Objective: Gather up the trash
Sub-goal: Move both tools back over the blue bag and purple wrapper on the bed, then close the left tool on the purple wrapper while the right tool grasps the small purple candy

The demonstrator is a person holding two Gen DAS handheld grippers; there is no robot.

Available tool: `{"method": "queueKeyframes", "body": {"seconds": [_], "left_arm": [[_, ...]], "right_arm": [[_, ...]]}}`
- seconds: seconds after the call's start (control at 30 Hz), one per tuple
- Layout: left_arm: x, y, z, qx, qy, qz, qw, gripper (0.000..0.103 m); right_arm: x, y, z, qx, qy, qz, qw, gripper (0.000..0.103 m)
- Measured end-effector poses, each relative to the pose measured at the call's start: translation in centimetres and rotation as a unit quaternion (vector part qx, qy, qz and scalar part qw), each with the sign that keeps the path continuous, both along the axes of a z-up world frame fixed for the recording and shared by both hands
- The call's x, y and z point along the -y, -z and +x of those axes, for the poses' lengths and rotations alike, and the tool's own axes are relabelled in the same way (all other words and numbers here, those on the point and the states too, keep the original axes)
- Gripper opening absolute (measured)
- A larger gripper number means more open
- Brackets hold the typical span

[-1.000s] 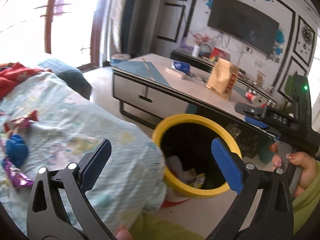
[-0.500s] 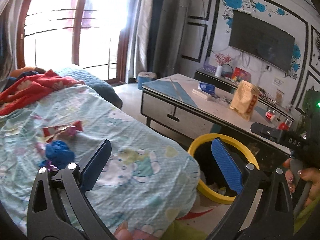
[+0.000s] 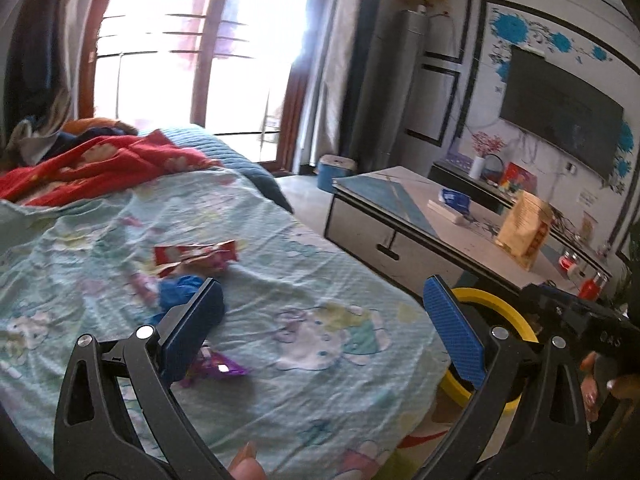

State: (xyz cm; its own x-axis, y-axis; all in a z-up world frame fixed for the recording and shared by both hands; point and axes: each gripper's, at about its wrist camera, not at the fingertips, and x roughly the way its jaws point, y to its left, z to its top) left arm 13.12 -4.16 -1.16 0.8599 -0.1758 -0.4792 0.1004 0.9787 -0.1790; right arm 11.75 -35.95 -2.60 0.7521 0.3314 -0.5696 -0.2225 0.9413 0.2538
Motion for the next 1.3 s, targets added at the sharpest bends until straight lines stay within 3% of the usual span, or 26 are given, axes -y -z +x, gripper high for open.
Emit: {"method": "queueKeyframes", "body": {"seconds": [0.8, 0.93, 1.03, 1.3], "left_arm": [[-12.5, 1.9, -1.0, -0.041, -0.128, -0.065, 0.9888, 0.092], [-13.7, 2.9, -0.7, -0.061, -0.122, -0.090, 0.9865, 0.092], [-13.9, 3.7, -0.3, -0.075, -0.108, -0.110, 0.9851, 0.092], [-12.4, 6.4, 1.1, -0.114, -0.046, -0.152, 0.9807, 0.066]], "right_arm": [[-13.2, -2.5, 3.9, 0.000, -0.141, 0.004, 0.990, 0.074], [-15.5, -2.1, 5.1, -0.006, -0.162, 0.001, 0.987, 0.074], [-17.0, -1.4, 6.5, -0.020, -0.173, 0.000, 0.985, 0.067], [-20.4, 2.3, 11.1, -0.085, -0.189, 0.006, 0.978, 0.054]]}}
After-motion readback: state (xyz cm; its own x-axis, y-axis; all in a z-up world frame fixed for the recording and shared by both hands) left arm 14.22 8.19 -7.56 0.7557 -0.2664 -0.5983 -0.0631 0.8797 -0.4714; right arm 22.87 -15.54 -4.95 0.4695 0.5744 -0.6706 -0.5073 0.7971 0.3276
